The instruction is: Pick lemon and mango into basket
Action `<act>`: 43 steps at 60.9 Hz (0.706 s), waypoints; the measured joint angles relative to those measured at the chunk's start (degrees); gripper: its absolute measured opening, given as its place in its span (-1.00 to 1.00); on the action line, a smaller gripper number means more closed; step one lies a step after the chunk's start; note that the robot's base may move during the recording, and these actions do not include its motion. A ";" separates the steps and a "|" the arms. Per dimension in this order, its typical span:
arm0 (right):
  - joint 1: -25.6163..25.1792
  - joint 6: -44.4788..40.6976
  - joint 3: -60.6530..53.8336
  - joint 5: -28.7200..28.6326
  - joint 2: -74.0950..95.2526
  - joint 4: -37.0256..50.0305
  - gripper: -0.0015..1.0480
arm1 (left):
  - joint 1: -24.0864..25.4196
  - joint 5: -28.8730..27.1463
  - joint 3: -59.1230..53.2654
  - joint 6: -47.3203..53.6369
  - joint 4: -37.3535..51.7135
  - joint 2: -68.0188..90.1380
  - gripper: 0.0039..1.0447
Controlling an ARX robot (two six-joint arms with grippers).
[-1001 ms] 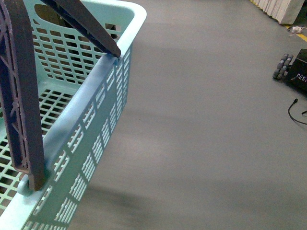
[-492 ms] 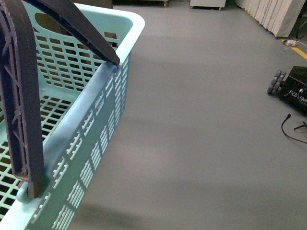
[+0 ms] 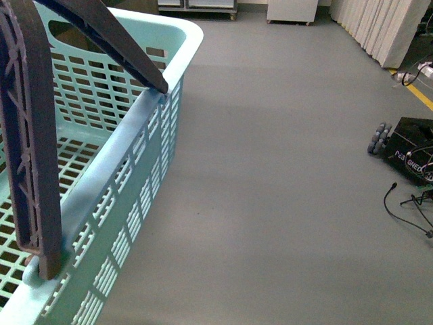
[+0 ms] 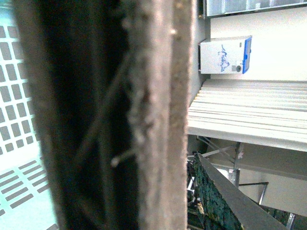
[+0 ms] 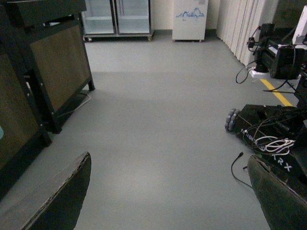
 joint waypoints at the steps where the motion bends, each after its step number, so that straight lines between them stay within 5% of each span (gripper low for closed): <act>1: 0.02 0.00 0.00 -0.02 0.00 0.00 0.83 | 0.00 0.04 0.00 0.00 0.00 0.00 -0.49; 43: 0.00 0.02 0.00 -0.02 0.00 0.00 0.83 | 0.00 0.02 0.09 0.00 0.00 0.00 -0.49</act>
